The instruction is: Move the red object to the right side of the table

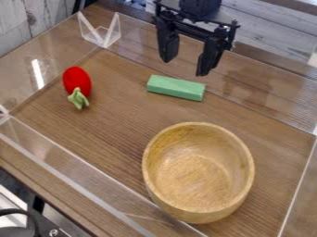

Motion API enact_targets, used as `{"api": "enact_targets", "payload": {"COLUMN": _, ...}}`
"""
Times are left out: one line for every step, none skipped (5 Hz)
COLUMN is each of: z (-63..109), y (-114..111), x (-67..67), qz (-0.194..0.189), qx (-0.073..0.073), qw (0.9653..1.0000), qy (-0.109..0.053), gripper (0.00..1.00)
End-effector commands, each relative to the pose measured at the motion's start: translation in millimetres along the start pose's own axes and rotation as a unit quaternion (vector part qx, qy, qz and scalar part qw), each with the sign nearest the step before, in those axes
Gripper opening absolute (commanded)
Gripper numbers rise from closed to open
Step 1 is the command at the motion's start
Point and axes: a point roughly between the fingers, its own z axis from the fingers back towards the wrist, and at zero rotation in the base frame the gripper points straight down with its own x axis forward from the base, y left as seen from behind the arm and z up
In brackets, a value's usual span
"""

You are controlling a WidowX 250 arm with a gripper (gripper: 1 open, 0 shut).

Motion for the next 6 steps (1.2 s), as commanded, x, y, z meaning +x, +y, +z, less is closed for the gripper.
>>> {"api": "enact_targets", "payload": {"z": -20.5, "y": 14, "x": -4.9, "qz": -0.046, "qx": 0.002, "qw": 0.9988, "qy": 0.018, "gripper": 1.0}}
{"api": "enact_targets", "payload": {"z": -23.3, "y": 49, "x": -10.2, "qz": -0.049, "qx": 0.001, "qw": 0.9987, "qy": 0.01, "gripper": 1.0}}
{"api": "enact_targets", "payload": {"z": -22.5, "y": 94, "x": -15.3, "qz": -0.041, "qx": 0.005, "qw": 0.9991, "qy": -0.006, "gripper": 1.0}}
{"api": "enact_targets", "payload": {"z": -19.5, "y": 134, "x": -22.3, "qz": -0.035, "qx": 0.012, "qw": 0.999, "qy": -0.024, "gripper": 1.0}}
{"api": "enact_targets", "payload": {"z": -19.9, "y": 170, "x": -26.8, "qz": -0.011, "qx": 0.023, "qw": 0.9988, "qy": -0.043, "gripper": 1.0}}
{"api": "enact_targets", "payload": {"z": -24.1, "y": 208, "x": -24.6, "qz": -0.021, "qx": 0.024, "qw": 0.9983, "qy": -0.049, "gripper": 1.0}}
